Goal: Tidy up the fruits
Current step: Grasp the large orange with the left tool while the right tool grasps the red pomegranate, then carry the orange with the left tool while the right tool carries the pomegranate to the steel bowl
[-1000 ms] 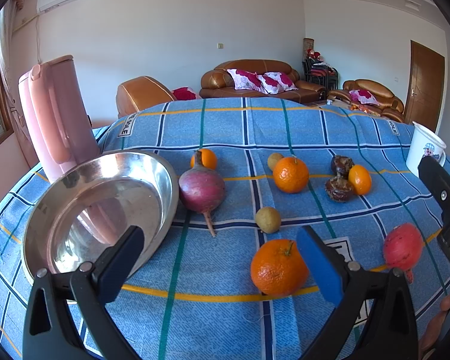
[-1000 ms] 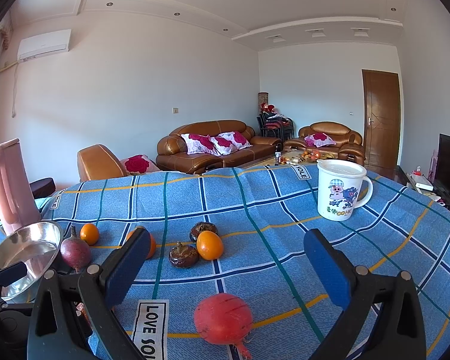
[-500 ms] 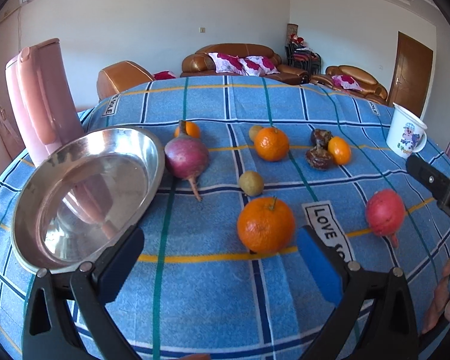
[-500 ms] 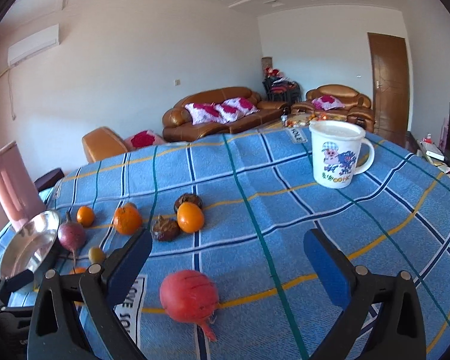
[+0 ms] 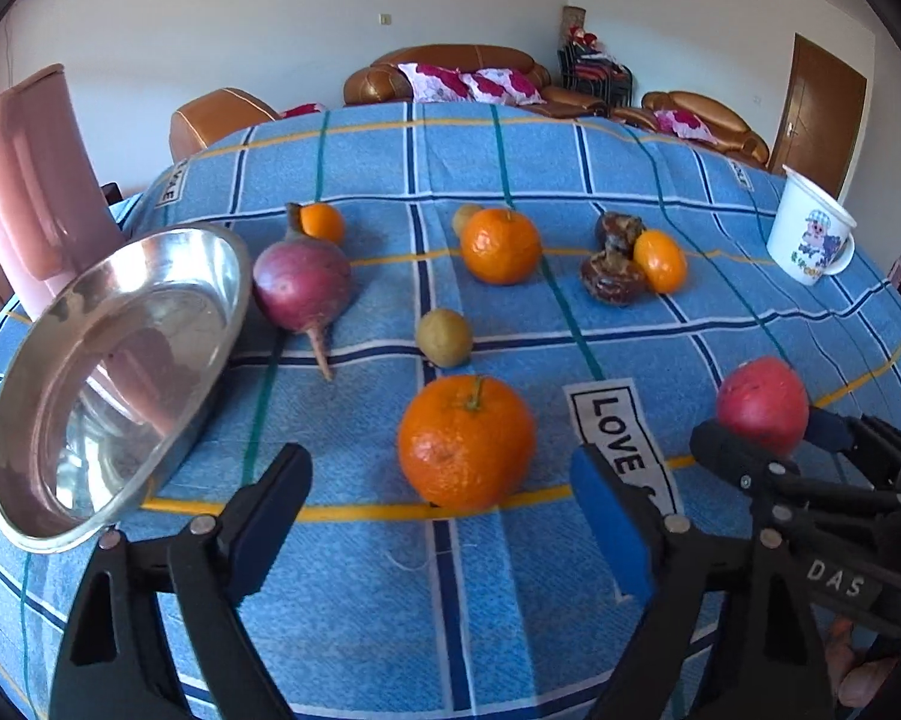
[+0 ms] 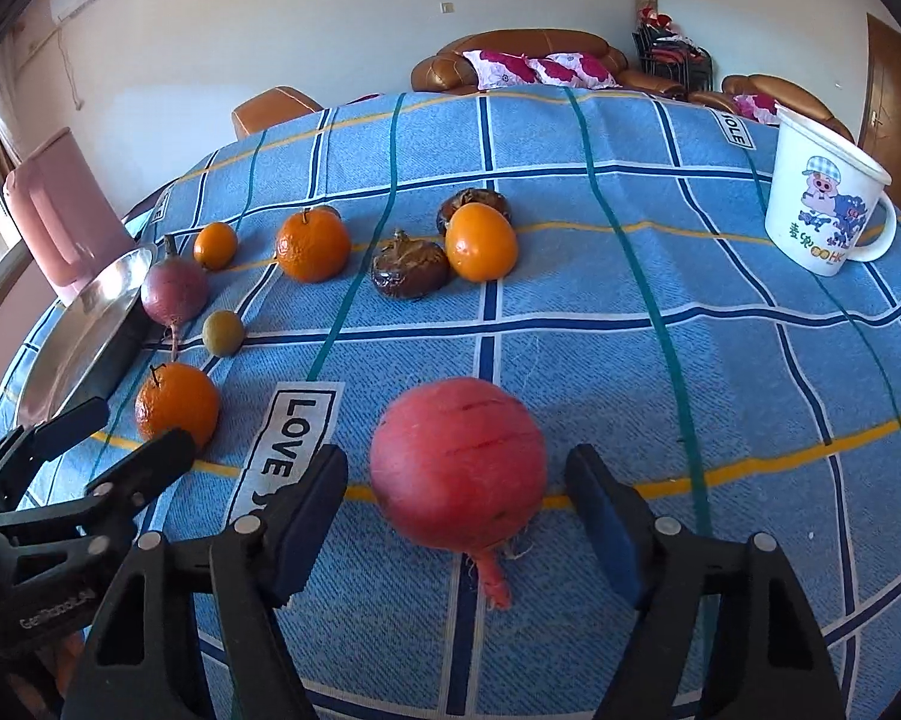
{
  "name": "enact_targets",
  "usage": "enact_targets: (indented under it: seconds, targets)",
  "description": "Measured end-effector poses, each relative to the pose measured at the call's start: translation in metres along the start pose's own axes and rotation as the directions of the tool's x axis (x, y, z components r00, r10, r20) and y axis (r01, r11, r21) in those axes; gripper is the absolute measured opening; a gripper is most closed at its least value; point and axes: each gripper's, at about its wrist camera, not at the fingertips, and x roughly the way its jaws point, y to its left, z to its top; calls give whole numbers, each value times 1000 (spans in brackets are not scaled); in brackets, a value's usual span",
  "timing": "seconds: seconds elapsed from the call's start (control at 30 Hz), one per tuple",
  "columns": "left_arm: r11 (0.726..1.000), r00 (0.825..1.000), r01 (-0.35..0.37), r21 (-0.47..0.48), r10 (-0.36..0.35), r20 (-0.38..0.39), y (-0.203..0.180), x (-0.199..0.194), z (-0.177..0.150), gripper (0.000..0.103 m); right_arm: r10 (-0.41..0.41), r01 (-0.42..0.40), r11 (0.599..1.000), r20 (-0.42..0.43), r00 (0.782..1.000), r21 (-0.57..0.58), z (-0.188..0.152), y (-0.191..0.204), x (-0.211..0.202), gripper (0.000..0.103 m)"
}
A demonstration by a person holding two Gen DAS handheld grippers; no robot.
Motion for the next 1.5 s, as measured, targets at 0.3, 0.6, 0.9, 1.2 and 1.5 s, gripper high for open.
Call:
enact_targets:
  seconds: [0.3,0.6,0.9,1.2,1.5]
  targets:
    - [1000,999,30,-7,-30,-32,-3,14,2,57,-22,21,998,-2,1000,-54,-1,-2,-4,53]
    - [973,973,224,-58,-221,59,23,-11,1,50,42,-49,997,104,994,60,-6,-21,-23,53]
    - [947,921,320,-39,-301,247,73,-70,-7,50,71,-81,996,201,977,45,-1,10,-44,53]
    - [957,913,275,-96,-228,337,144,-100,-18,50,192,-171,980,249,949,-102,15,98,-45,53]
    - [950,933,208,-234,-122,338,213,-94,-28,50,291,-232,937,219,931,-260,29,198,-21,53]
